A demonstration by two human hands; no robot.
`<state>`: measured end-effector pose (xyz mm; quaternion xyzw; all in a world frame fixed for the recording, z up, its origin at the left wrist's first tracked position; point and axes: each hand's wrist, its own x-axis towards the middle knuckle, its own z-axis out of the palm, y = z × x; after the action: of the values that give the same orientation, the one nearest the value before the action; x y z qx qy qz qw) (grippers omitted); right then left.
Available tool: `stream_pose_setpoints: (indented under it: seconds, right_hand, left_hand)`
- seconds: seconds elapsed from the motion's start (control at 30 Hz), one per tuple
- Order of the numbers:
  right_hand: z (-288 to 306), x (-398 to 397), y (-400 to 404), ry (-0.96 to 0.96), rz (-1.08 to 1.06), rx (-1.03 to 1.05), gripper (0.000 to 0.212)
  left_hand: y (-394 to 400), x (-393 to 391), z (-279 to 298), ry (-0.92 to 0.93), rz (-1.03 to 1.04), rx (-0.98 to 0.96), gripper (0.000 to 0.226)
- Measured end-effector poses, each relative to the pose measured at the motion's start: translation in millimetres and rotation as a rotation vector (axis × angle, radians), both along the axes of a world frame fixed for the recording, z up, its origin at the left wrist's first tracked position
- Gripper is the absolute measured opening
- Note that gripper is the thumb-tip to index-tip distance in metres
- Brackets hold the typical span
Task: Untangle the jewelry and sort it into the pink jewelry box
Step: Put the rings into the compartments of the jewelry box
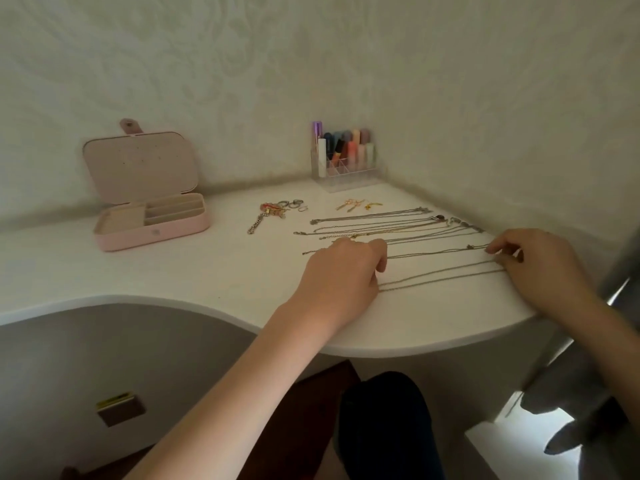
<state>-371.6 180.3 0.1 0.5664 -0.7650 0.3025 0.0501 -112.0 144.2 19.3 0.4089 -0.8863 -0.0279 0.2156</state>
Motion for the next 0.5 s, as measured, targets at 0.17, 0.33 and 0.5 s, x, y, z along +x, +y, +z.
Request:
stream_pose_setpoints:
  seconds: [0.17, 0.33, 0.5]
  right_hand:
    - [-1, 18, 2, -0.005, 0.13, 0.009, 0.037]
    - [-2, 20, -5, 0.123, 0.141, 0.541, 0.096]
    - [0, 28, -11, 0.136, 0.117, 0.458, 0.092]
  left_hand:
    - [-5, -5, -10, -0.062, -0.11, 0.052, 0.05]
    - [-15, -9, -24, -0.293, -0.071, 0.202, 0.056]
    - [-22, -8, -26, -0.218, -0.07, 0.203, 0.056]
